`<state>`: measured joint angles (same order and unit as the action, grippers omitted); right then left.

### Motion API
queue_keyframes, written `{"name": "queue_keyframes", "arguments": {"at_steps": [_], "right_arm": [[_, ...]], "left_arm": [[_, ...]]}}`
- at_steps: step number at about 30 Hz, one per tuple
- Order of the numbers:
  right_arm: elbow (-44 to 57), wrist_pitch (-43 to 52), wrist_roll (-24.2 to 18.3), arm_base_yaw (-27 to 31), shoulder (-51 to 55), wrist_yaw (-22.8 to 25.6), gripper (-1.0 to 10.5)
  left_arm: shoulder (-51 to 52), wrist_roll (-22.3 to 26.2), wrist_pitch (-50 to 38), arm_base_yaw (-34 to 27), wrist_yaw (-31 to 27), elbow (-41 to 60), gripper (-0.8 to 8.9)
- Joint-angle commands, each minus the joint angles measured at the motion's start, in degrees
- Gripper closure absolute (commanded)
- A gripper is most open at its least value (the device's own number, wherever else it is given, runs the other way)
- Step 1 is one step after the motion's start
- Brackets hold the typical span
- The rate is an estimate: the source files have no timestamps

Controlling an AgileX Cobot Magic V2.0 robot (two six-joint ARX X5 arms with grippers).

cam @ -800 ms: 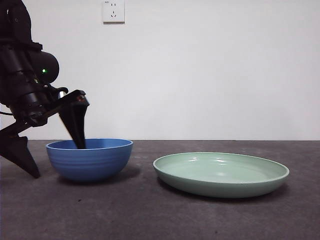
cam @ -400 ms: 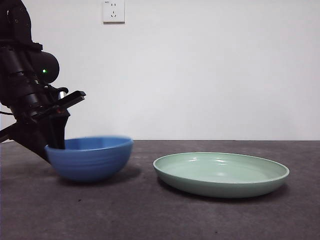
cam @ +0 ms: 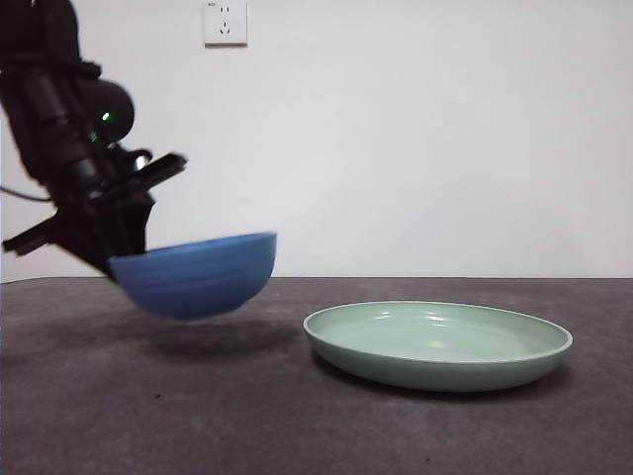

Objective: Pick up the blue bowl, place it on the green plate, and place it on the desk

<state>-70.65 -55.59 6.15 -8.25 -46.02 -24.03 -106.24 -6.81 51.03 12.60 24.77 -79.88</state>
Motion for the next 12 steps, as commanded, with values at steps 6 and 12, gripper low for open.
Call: {"name": "queue_keyframes", "arguments": {"at_steps": [6, 12], "right_arm": [[-1.1, -3.2, -1.0, -0.2, 3.3, 3.4, 2.6], [-1.1, -5.2, -0.9, -0.2, 6.0, 3.4, 2.6]], "left_arm": [[-0.7, -3.4, 6.4, 5.8, 0.4, -10.4, 8.04], [-0.9, -6.3, 5.5, 12.5, 0.3, -14.7, 8.04]]}}
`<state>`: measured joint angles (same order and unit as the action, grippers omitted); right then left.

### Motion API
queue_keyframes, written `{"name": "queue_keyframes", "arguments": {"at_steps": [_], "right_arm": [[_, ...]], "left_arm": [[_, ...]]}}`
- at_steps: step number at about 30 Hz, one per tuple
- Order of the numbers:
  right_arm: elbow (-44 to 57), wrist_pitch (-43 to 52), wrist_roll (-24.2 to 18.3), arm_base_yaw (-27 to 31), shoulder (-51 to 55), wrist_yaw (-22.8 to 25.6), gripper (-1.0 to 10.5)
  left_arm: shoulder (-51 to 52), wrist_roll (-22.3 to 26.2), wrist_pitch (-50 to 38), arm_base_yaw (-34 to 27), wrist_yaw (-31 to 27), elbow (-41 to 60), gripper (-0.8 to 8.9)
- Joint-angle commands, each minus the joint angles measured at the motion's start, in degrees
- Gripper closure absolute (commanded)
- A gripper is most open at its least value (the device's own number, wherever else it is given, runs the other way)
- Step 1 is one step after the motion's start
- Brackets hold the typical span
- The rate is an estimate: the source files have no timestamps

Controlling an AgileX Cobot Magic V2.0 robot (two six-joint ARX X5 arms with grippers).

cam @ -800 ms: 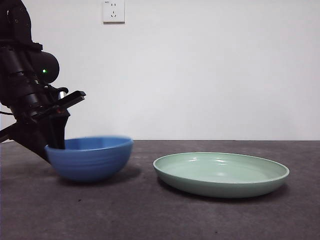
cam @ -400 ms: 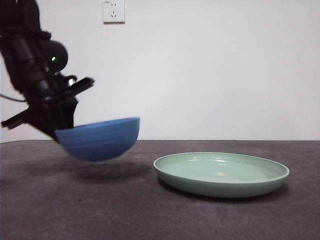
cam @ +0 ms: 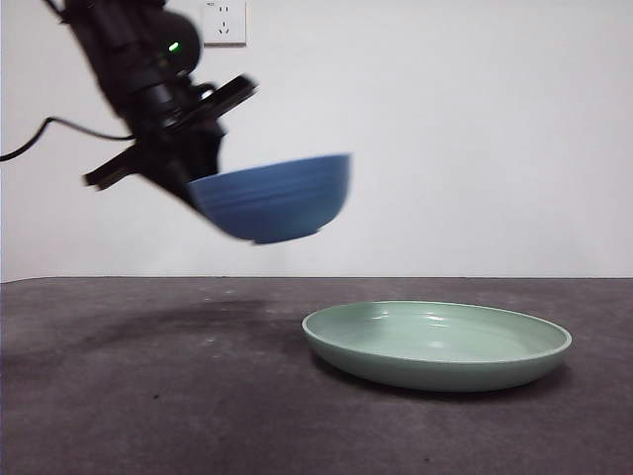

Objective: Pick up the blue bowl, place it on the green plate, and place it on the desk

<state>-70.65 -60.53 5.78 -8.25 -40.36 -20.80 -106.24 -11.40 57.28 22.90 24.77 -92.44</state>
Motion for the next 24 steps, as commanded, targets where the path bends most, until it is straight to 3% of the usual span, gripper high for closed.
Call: {"name": "queue_keyframes", "arguments": {"at_steps": [1, 9, 14, 18, 24], "right_arm": [[-1.1, -0.6, -0.5, -0.2, 0.7, 0.1, 2.6], [-1.1, -1.7, -0.5, -0.2, 2.4, 0.0, 2.6], [-1.1, -3.0, -0.5, -0.2, 2.7, 0.0, 2.6], [-1.1, -3.0, -0.4, -0.2, 2.7, -0.2, 2.6], [-1.1, -3.0, -0.4, -0.2, 2.7, -0.2, 2.6]], "left_arm": [[-1.1, -1.8, -1.2, 3.6, 0.3, -2.7, 8.04], [-4.5, -4.3, -6.4, 11.9, 0.0, -6.1, 8.04], [-10.5, -3.7, -5.6, 15.3, -0.7, -11.8, 8.04], [-16.5, -1.9, -3.1, 17.4, -6.6, -18.1, 8.04], [-23.5, -0.9, 0.6, 18.4, -7.0, -22.3, 8.04]]}}
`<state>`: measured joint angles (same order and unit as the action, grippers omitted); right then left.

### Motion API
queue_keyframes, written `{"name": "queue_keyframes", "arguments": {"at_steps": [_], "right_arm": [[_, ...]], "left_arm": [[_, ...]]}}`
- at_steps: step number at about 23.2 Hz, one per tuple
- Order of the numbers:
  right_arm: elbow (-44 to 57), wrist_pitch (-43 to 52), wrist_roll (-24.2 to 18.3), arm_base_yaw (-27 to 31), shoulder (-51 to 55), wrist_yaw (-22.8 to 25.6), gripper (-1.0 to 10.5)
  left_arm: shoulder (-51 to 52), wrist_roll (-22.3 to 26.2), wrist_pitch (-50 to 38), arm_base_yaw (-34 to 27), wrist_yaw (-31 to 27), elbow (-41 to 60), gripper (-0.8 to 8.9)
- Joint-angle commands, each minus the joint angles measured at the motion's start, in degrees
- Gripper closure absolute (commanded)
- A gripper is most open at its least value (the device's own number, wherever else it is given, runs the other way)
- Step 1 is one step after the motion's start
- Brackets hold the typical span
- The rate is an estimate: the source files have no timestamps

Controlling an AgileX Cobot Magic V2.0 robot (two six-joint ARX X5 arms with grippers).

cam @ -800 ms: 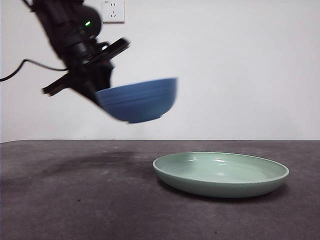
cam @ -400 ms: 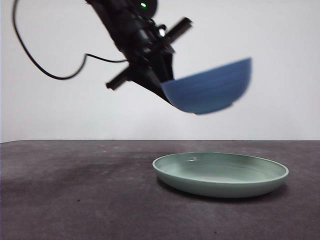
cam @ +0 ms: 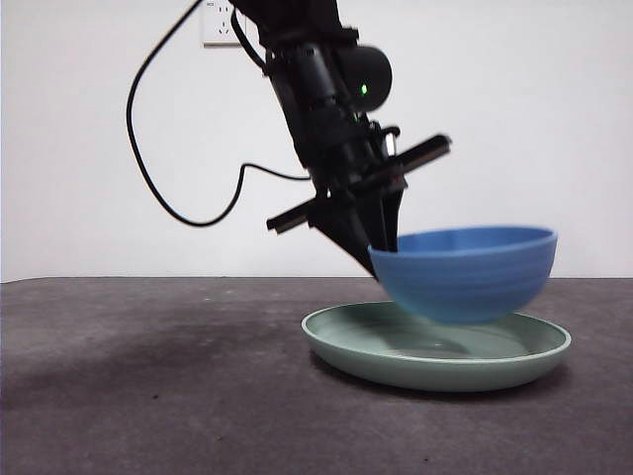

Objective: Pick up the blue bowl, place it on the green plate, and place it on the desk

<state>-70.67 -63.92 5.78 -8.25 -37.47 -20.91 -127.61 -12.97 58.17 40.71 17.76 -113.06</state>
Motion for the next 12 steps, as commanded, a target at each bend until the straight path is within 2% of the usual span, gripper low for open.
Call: {"name": "queue_keyframes", "arguments": {"at_steps": [1, 4, 7, 12], "right_arm": [[-1.0, 0.4, -0.4, -0.2, -0.2, -0.1, 2.6], [-1.0, 0.4, -0.5, -0.2, -0.2, -0.1, 2.6], [-1.0, 0.4, -0.5, -0.2, -0.2, 0.0, 2.6], [-1.0, 0.4, -0.5, -0.2, -0.2, 0.0, 2.6]], "left_arm": [[-2.6, 0.7, -0.3, 0.4, 0.0, -1.7, 8.04], [-2.9, 0.7, -0.4, 0.0, -0.4, -1.7, 8.04], [-3.0, 0.7, 0.5, -0.1, -4.6, -1.7, 8.04], [-5.2, 0.7, 0.9, -0.1, -4.7, -1.7, 8.04]]}}
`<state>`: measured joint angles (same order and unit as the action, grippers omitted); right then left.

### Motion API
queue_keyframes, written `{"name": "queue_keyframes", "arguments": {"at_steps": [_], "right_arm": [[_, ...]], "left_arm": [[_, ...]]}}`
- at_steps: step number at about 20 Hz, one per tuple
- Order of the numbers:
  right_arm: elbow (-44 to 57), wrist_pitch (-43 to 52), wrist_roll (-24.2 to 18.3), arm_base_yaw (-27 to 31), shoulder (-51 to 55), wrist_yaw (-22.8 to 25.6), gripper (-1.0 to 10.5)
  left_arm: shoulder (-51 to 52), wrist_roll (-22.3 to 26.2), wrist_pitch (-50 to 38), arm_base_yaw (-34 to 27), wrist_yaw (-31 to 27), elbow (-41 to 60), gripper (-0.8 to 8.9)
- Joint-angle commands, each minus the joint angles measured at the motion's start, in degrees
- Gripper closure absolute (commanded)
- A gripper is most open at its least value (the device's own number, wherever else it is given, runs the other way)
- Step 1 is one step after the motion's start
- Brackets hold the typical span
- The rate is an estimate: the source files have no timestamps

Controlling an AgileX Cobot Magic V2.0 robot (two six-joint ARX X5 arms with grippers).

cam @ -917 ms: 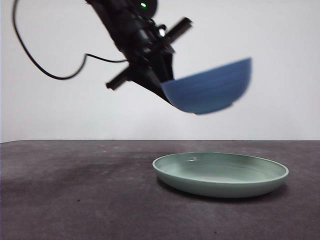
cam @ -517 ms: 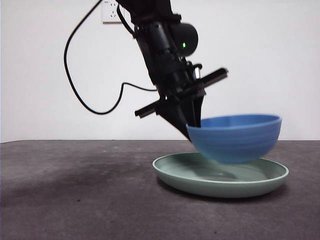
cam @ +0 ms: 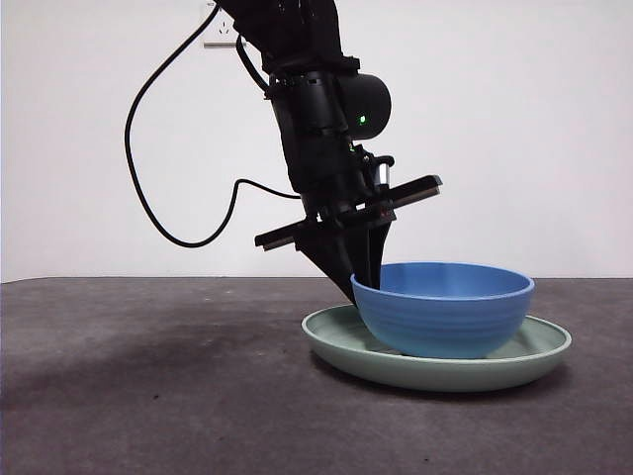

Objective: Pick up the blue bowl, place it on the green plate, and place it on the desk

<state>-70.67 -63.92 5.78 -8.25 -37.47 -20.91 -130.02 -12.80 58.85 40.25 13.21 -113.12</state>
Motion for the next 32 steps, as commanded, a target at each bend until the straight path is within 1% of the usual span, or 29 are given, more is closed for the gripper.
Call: {"name": "queue_keyframes", "arguments": {"at_steps": [1, 5, 6, 10, 15, 17, 21, 24, 26, 32], "right_arm": [[-1.0, 0.4, -0.5, -0.2, -0.2, -0.1, 2.6], [-1.0, 0.4, -0.5, -0.2, -0.2, 0.0, 2.6], [-1.0, 0.4, -0.5, -0.2, -0.2, 0.0, 2.6], [-1.0, 0.5, -0.5, -0.2, -0.2, 0.0, 2.6], [-1.0, 0.7, -0.5, -0.2, -0.2, 0.0, 2.6], [-1.0, 0.7, -0.5, -0.2, -0.2, 0.0, 2.6], [-1.0, 0.7, -0.5, -0.2, -0.2, 0.0, 2.6], [-1.0, 0.7, -0.5, -0.2, -0.2, 0.2, 2.6], [-1.0, 0.8, -0.5, -0.2, -0.2, 0.4, 2.6], [-1.0, 0.9, -0.5, -0.2, -0.2, 0.4, 2.6]], "left_arm": [[-3.3, 0.5, 0.3, 0.3, -0.1, -1.6, 8.04], [-3.5, 0.5, -0.5, 0.4, -0.1, -1.8, 8.01], [-3.5, 0.5, -0.4, 0.2, -0.1, -2.0, 7.71], [-3.5, 0.5, 0.2, -0.1, -0.1, -3.3, 6.04], [-3.5, 0.7, 2.5, -0.1, -0.1, -8.5, 3.57], [-3.4, 2.3, 5.0, -0.1, -0.1, -11.1, 3.01], [-3.4, 5.0, 13.8, -0.6, -0.1, -19.4, 1.74], [-3.4, 6.8, 20.7, -0.6, -0.1, -25.6, 1.75], [-2.4, 7.4, 23.7, -0.6, -0.1, -27.8, 1.76], [7.2, 7.4, 24.7, 0.9, 0.2, -27.8, 1.8]]}}
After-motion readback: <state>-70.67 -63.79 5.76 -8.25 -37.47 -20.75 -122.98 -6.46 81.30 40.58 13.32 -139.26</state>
